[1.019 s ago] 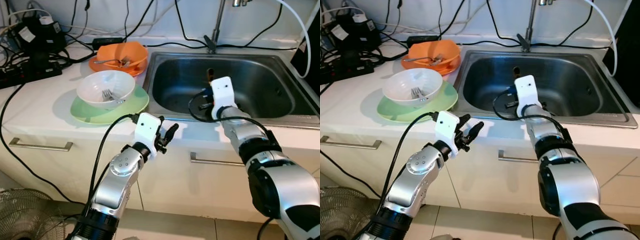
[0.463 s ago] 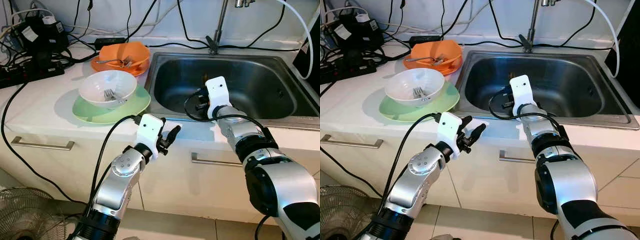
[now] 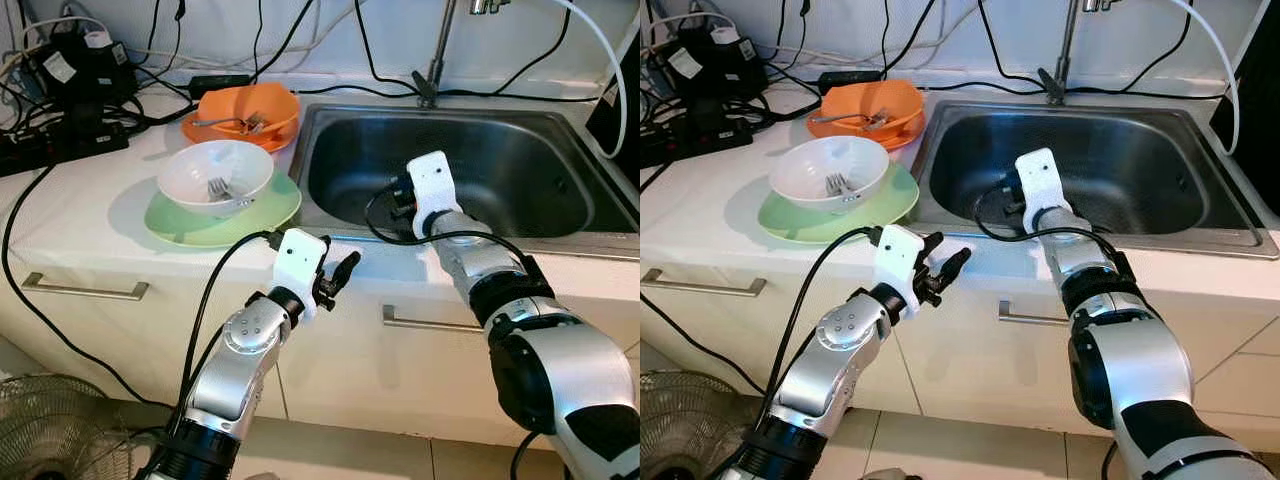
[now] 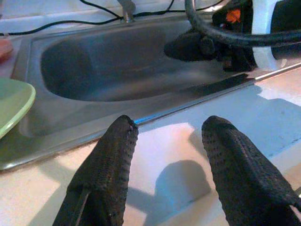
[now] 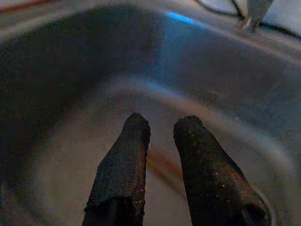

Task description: Kitchen organization

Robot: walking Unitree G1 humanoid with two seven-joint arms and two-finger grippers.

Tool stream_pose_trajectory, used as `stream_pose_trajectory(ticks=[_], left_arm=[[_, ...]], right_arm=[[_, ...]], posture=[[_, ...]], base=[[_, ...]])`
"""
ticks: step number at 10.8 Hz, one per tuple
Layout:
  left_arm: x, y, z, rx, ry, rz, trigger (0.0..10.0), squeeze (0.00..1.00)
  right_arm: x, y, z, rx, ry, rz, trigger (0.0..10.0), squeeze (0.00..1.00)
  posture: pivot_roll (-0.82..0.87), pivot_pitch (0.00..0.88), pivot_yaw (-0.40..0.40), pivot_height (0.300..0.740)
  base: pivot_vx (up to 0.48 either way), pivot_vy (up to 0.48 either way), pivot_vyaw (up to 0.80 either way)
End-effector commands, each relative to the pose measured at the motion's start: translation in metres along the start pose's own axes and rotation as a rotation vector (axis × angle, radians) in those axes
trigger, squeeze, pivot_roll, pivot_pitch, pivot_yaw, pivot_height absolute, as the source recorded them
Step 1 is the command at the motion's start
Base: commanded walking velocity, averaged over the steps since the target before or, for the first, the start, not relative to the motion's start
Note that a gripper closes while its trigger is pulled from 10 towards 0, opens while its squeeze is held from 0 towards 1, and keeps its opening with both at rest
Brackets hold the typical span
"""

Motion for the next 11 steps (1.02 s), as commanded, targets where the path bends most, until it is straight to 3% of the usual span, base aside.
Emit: stream_pose_trajectory(ticks=[1, 2, 5, 8, 9, 11], left_arm=[[0.001, 0.001, 0.002, -0.009, -0.014, 0.011, 10.0, 0.00], [0.001, 0.000, 0.003, -0.018, -0.019, 0.019, 10.0, 0.00], [0.006, -0.001, 0.008, -0.061, -0.033, 0.056, 10.0, 0.00], [0.014, 0.001, 0.015, -0.138, -0.017, 0.117, 10.0, 0.00], [0.018, 0.002, 0.017, -0.166, -0.015, 0.142, 10.0, 0.00], [0.021, 0.003, 0.018, -0.191, -0.011, 0.168, 10.0, 0.00]], right_arm=[[-0.006, 0.000, 0.016, -0.093, -0.006, -0.042, 10.0, 0.00], [-0.015, 0.003, 0.034, -0.222, -0.017, -0.111, 10.0, 0.00], [-0.030, 0.019, 0.054, -0.466, -0.091, -0.251, 10.0, 0.00], [-0.016, 0.044, 0.042, -0.596, -0.106, -0.285, 10.0, 0.00], [-0.003, 0.057, 0.033, -0.629, -0.108, -0.268, 10.0, 0.00], [0.011, 0.074, 0.018, -0.637, -0.135, -0.253, 10.0, 0.00]], posture=[[0.11, 0.000, 0.034, 0.740], [0.10, 0.000, 0.036, 0.740], [0.09, 0.000, 0.047, 0.740], [0.08, 0.000, 0.054, 0.740], [0.07, 0.000, 0.056, 0.740], [0.07, 0.000, 0.058, 0.740]], base=[[0.000, 0.000, 0.00], [0.000, 0.000, 0.00], [0.000, 0.000, 0.00], [0.000, 0.000, 0.00], [0.000, 0.000, 0.00], [0.000, 0.000, 0.00]])
Point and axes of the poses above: a point about 5 cm out from each wrist's last joint towards the gripper, its own y axis pointing back from the gripper into the wrist, its own z axis along the axis of the wrist's last joint, x = y × z, the point moved 1 cm from there along -y, pointing out of the wrist towards the gripper, and after that the axes turned 5 degrees about y, right-handed, at the moved point
